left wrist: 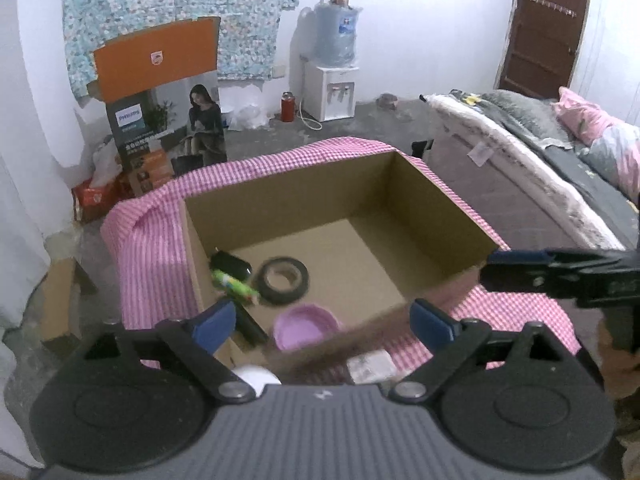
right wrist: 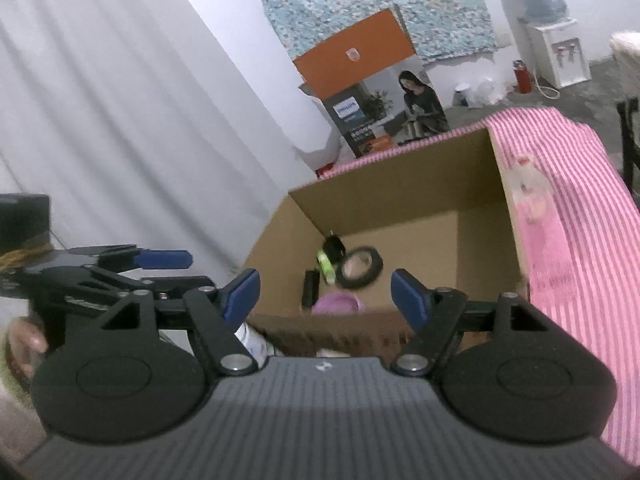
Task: Organize rigid objects
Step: 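Move the right tool to the white pill bottle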
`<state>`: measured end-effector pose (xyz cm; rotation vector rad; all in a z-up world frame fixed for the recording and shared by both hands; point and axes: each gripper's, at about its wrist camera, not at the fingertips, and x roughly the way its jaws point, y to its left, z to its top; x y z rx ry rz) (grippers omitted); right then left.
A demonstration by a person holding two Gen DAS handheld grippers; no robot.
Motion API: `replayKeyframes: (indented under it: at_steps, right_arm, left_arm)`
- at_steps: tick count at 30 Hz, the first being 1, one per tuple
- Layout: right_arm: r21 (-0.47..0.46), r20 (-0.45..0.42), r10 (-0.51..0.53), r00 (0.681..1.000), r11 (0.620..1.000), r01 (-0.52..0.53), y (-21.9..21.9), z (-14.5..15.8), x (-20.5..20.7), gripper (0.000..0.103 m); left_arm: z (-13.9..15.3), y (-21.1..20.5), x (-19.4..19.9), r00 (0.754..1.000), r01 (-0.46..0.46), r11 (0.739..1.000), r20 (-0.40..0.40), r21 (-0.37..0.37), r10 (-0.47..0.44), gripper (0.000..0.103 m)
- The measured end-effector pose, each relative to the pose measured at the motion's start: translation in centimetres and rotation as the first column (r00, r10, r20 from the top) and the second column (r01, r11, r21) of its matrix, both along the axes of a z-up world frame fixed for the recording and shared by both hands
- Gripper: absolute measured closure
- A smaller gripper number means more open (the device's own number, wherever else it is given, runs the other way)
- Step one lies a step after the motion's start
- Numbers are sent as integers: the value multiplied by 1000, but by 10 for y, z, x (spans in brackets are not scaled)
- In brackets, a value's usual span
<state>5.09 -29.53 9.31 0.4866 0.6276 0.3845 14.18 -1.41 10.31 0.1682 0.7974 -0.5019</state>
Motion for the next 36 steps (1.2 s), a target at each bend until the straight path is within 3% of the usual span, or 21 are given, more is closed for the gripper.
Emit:
replayKeyframes:
  at_steps: [5, 9, 13, 19, 27, 36]
  right_arm:
    - [2, -41, -13, 999, 1000, 13, 20, -36, -23, 30]
    - [3, -73, -3, 997, 1000, 3, 35, -54, -35, 30]
    - [-9, -47, 28, 998, 1000, -28, 55, -48, -38, 30]
    - [-33, -15, 118, 993, 992, -119, 94, -28, -23, 27]
    - [-82, -42, 225, 973, 970, -228, 152, -19, 15, 26]
    - [-141, -99, 233, 967, 959, -245, 202, -32, 54, 26]
  left_arm:
    - [-21, 13, -38, 997, -65, 997, 26, -47, 67, 8]
    - [-36, 20, -61, 988, -124, 992, 92, -14, 125, 8]
    - [-45, 25, -77, 971, -176, 984, 168, 25, 169, 8]
    - [-65, 33, -81, 957, -230, 971, 195, 59, 215, 8]
    - [-86, 46, -64, 950, -270, 963, 165, 12, 265, 13]
    - [-105, 59, -45, 958, -254, 967, 127, -27, 256, 30]
